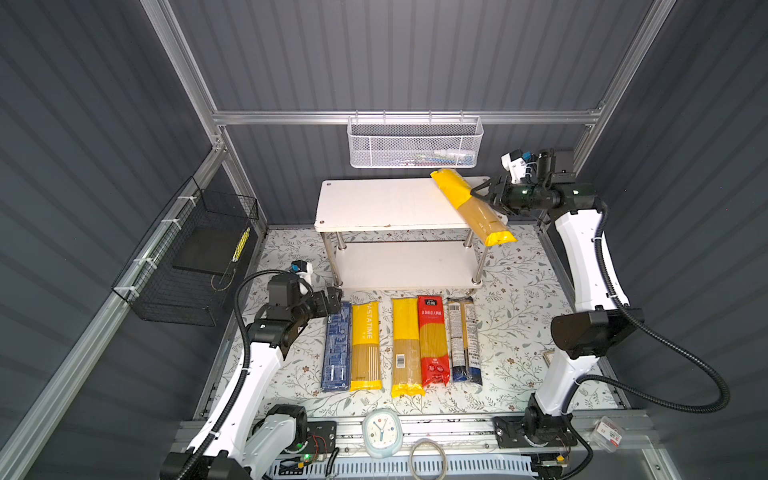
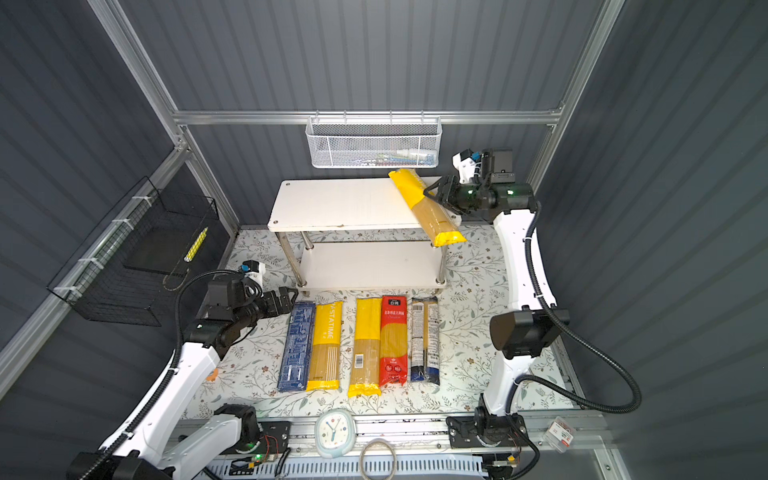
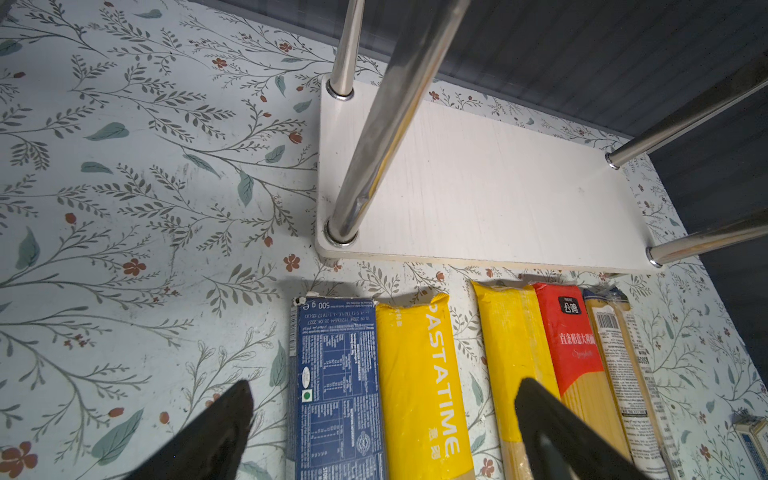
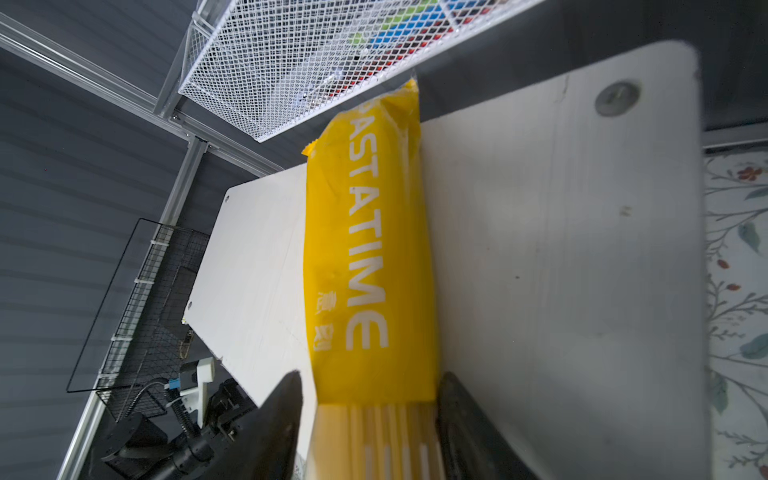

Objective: Place and organize the pasta boxes and bags onto the shelf
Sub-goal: 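Carry the yellow bag over the shelf's top tier with the right gripper, then lower the yellow bag onto the top shelf and open the right gripper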

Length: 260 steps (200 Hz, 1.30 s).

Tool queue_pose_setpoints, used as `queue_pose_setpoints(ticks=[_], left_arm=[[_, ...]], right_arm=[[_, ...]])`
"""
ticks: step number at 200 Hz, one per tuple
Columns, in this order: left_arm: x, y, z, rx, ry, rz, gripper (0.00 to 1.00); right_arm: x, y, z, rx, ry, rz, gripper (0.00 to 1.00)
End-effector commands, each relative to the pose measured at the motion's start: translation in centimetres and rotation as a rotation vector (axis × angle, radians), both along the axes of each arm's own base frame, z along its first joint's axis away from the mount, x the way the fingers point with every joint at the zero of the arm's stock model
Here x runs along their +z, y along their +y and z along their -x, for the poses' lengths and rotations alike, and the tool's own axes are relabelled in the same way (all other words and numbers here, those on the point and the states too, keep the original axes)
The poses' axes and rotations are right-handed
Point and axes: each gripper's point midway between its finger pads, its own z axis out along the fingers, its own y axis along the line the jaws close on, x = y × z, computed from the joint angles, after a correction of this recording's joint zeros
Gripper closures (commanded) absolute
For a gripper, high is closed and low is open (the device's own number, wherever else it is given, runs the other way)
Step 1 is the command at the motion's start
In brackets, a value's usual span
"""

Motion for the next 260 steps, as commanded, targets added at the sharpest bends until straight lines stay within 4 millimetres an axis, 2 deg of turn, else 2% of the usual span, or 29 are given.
queue_pose_setpoints(ticks=[1, 18, 47, 66, 85, 118, 146, 188, 260], left_arm=[[0.3, 0.1, 0.2, 0.001, 0.0, -0.006, 0.01], [0.3, 0.1, 0.1, 0.002, -0.002, -0.001, 0.01], [0.4, 0.0, 0.0, 0.002, -0.003, 0.004, 0.01], [0.6, 0.1, -0.1, 0.004, -0.009, 0.003, 0.01], [0.7, 0.1, 0.0, 0.003, -0.005, 0.001, 0.01], [0.8, 0.1, 0.2, 0.006, -0.009, 0.0, 0.01], [0.5, 0.2, 0.4, 0.006, 0.002, -0.001, 0.01], [0.5, 0.4, 0.8, 0.014, -0.003, -0.004, 0.01], [0.0, 0.4, 0.6, 0.014, 0.012, -0.006, 0.01]], right_arm=[[3.1, 0.0, 0.9, -0.005, -0.119, 0.039, 0.36], [4.2, -0.4, 1.5, -0.038, -0.182, 0.104, 0.24], [6.4, -0.2, 2.7, -0.069, -0.297, 0.204, 0.17], [8.0, 1.1, 3.6, -0.048, -0.372, 0.237, 0.15], [8.3, 3.5, 4.4, 0.013, -0.392, 0.22, 0.11], [6.4, 7.8, 4.8, 0.116, -0.318, 0.15, 0.09], [4.5, 10.6, 3.5, 0.144, -0.292, 0.159, 0.09], [3.1, 11.0, 1.1, 0.09, -0.268, 0.196, 0.09], [0.2, 11.9, -0.7, 0.052, -0.225, 0.253, 0.08]])
